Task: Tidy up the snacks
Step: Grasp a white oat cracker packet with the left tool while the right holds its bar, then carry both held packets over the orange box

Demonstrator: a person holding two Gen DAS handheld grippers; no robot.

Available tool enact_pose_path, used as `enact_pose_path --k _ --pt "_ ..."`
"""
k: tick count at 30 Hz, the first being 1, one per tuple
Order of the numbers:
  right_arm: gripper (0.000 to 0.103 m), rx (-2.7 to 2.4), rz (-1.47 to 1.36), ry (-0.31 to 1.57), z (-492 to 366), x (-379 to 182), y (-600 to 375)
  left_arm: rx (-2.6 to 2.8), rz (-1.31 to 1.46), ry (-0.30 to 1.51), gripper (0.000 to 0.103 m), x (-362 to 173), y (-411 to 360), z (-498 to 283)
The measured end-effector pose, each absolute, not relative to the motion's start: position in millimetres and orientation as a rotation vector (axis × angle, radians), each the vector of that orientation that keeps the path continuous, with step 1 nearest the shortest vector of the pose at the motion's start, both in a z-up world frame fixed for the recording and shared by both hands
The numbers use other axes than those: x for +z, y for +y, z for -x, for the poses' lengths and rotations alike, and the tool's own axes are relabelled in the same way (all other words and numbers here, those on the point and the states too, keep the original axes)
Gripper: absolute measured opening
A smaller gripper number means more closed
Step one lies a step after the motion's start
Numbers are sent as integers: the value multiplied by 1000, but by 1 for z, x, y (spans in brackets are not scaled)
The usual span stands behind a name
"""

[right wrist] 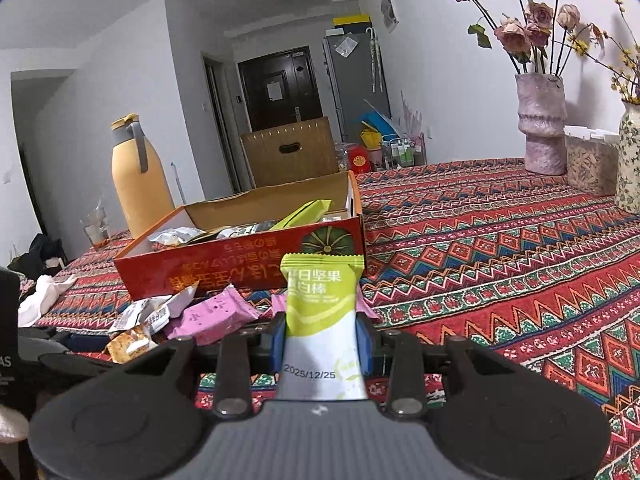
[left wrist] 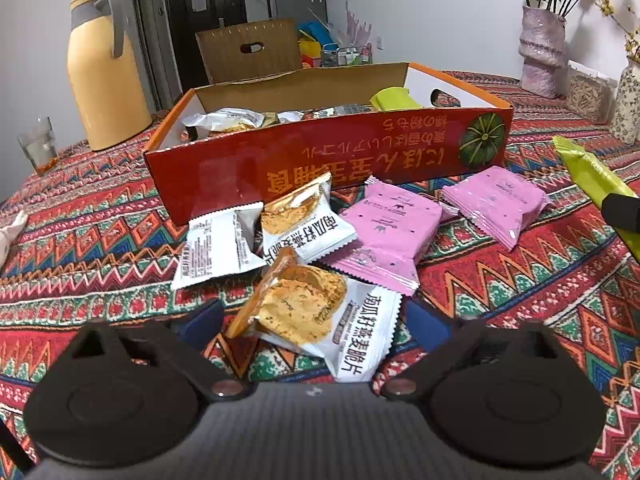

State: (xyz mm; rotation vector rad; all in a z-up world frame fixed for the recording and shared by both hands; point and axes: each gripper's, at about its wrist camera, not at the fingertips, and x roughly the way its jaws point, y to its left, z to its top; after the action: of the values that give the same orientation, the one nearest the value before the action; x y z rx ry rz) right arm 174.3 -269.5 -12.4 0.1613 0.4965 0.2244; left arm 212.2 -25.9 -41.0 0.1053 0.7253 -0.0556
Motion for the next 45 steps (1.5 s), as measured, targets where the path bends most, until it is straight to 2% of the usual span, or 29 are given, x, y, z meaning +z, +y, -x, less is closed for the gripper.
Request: enact_pose_path --k 1,5,7,15,30,45 --pt "34 224 -163 497 -174 -12 -270 -68 -95 726 83 -40 -25 -211" --pt "34 221 -163 492 -172 -11 -271 -91 -91 709 77 -38 -25 -204" --pt "34 219 -162 487 -170 -10 -271 -101 -83 702 70 -36 -25 -199" --pt "34 213 -153 471 -157 -5 -271 -108 -54 680 59 -30 -20 -182" --pt "34 213 -102 436 -141 12 -253 -92 13 559 58 4 -11 -162" --pt "34 206 -68 395 -188 39 -229 -18 132 438 58 53 -2 -198"
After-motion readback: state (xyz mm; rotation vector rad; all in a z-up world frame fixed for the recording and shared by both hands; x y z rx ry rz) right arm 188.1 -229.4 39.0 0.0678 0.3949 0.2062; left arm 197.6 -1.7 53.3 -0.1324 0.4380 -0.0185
